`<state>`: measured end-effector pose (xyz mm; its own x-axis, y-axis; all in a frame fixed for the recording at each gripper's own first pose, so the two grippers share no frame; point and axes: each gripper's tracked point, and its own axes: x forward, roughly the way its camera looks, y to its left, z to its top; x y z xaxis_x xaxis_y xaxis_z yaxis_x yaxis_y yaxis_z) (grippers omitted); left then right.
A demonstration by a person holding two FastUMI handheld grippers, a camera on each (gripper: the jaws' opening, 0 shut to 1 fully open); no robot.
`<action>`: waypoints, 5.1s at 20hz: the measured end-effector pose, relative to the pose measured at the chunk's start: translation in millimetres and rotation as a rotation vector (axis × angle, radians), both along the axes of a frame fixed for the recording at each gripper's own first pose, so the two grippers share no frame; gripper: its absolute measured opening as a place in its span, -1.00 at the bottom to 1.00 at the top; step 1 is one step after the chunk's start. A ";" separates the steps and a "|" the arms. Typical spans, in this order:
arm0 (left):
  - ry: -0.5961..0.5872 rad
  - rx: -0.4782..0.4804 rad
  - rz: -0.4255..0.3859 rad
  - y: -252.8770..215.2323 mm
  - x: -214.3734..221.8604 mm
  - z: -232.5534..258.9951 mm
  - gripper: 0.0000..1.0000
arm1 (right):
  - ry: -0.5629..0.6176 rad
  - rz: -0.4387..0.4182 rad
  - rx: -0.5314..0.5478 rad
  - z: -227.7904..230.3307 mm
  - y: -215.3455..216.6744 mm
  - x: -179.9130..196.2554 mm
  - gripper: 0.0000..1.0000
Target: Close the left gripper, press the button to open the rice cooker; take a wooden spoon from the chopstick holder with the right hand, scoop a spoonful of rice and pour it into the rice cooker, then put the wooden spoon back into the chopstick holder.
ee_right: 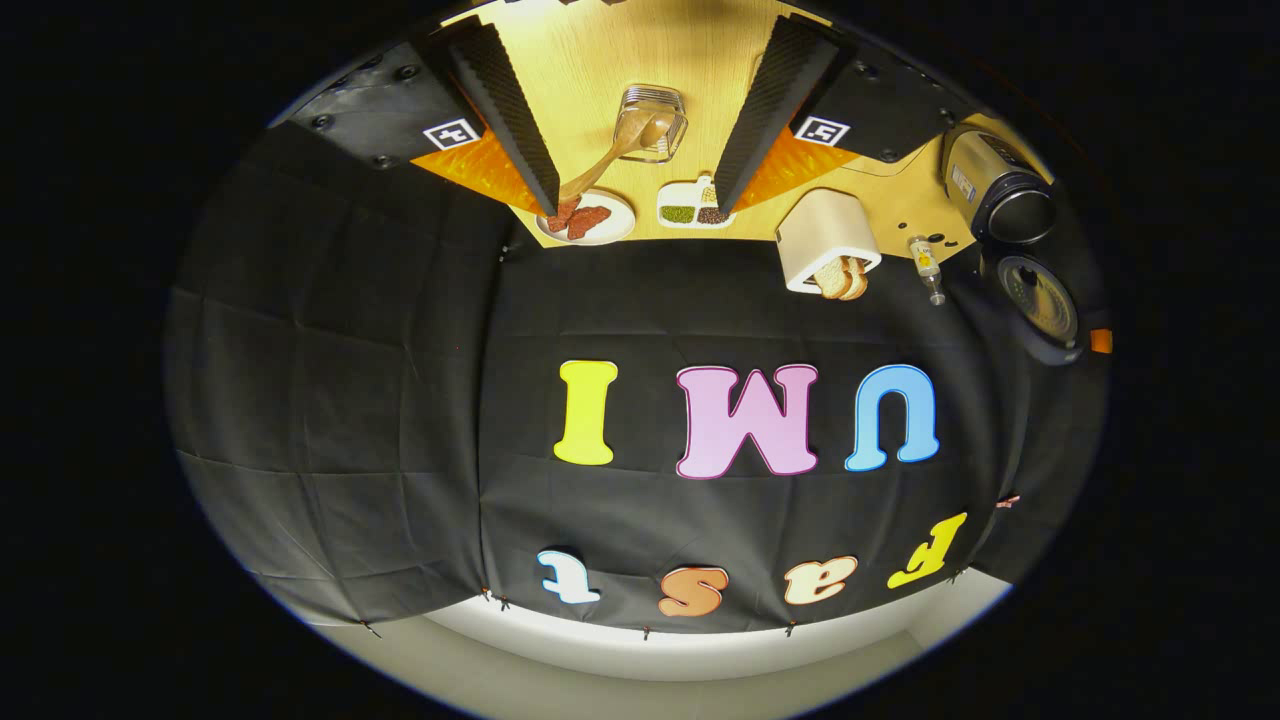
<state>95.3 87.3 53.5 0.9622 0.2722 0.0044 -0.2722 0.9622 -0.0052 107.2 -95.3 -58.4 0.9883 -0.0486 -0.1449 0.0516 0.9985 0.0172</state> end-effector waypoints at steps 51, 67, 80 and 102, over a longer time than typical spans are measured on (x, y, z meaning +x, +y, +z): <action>0.311 -0.090 0.092 -161.6 -81.1 -152.3 0.92 | 0.398 -0.046 0.436 -186.0 -45.3 168.8 -0.51; 0.230 -0.077 -0.103 -72.3 -69.1 -140.8 0.92 | 0.126 0.018 0.266 -19.9 23.4 113.5 -0.73; 0.263 -0.103 -0.236 -6.4 -69.2 -166.8 0.92 | 0.181 0.098 0.251 -53.3 155.1 68.8 -0.72; 0.356 -0.116 -0.249 15.0 -54.1 -216.7 0.92 | 0.316 0.069 0.354 -175.8 233.1 66.3 -0.72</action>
